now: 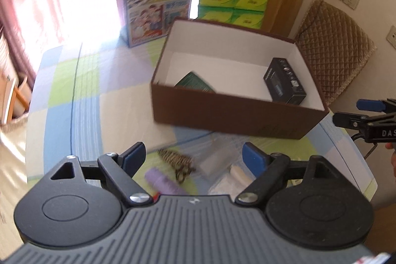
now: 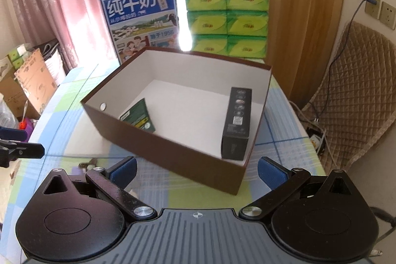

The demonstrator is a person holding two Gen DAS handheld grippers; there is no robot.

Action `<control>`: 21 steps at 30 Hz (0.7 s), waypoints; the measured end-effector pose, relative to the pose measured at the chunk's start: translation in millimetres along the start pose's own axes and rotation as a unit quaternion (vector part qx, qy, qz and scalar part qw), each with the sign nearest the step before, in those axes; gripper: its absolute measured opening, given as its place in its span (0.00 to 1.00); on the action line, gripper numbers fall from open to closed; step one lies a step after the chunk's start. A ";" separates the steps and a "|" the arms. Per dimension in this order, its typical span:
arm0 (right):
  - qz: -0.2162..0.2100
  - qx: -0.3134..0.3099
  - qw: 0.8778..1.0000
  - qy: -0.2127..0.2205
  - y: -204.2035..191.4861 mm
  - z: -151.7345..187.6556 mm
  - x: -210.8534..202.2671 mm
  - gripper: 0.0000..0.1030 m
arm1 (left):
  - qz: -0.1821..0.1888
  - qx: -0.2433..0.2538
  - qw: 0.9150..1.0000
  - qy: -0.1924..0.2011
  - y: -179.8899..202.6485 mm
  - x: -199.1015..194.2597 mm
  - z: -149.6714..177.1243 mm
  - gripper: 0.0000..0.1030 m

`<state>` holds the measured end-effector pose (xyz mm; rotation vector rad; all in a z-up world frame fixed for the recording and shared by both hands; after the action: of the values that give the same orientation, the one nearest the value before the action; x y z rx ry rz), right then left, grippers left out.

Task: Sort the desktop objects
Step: 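Withdraw both tools from the brown box back toward the table items, then grasp the yellow snack packet with the left tool while right approaches white holder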

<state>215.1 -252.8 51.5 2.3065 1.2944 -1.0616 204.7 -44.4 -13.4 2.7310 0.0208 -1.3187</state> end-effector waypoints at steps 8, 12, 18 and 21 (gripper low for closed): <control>-0.015 0.013 1.000 -0.024 2.2 38.5 3.0 0.98 | -0.035 -0.010 0.999 -0.033 -31.3 -4.3 61.7 0.80; -0.021 0.029 0.998 -0.043 6.8 55.2 6.5 0.98 | -0.035 -0.003 0.998 -0.058 -36.6 -0.1 93.8 0.80; -0.016 0.042 0.996 -0.071 12.2 77.9 14.0 0.98 | -0.019 0.014 0.996 -0.086 -36.7 13.3 128.2 0.82; -0.015 0.046 0.995 -0.084 12.9 87.6 17.7 0.98 | -0.019 0.035 0.995 -0.096 -34.4 21.2 136.8 0.83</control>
<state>191.2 -298.5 -22.6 2.2125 1.2444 -1.3188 109.2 -25.1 -117.6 2.6594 0.0108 -1.6160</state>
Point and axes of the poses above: each gripper's, at about its wrist camera, not at the fingertips, and x roughly the way its jaws point, y to its right, z to its underside, the point moved 4 cm from there along x, roughly the way its jaws point, and after that the axes turned 2 degrees about x, right-handed, at the moved point
